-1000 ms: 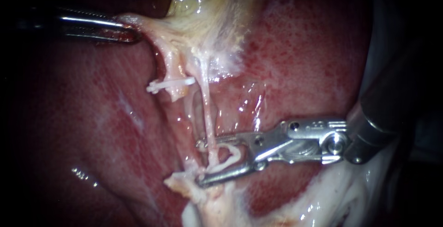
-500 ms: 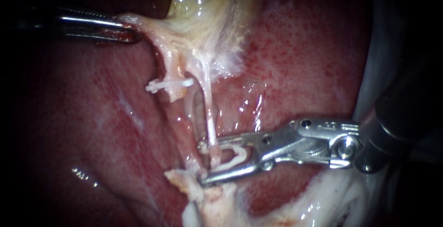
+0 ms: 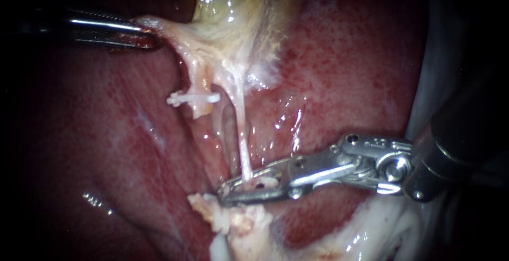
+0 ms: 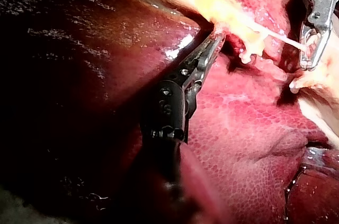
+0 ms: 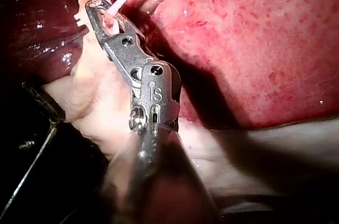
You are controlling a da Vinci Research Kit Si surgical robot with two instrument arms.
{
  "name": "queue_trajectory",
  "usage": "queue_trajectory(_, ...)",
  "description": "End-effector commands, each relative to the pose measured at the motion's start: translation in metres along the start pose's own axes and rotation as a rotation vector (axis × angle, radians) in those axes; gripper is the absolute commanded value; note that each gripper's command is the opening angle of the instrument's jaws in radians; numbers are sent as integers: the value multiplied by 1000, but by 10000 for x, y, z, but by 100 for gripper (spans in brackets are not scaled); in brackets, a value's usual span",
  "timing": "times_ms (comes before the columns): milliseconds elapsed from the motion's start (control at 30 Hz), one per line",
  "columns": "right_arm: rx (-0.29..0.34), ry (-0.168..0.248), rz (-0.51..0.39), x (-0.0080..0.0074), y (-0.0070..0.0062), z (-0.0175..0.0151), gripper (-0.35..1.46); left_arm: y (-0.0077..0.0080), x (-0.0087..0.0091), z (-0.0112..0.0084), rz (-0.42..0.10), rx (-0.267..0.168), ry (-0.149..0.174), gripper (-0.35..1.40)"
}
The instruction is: Clipping first clip right tube
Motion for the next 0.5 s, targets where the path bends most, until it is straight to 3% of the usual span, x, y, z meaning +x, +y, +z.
queue_trajectory(33,3,-1,14,0,0,0,-35,0,0,0,0,0,0,-35)
queue_trajectory(500,2,-2,31,-1,3,1,-35,-1,0,1,0,1,0,-35)
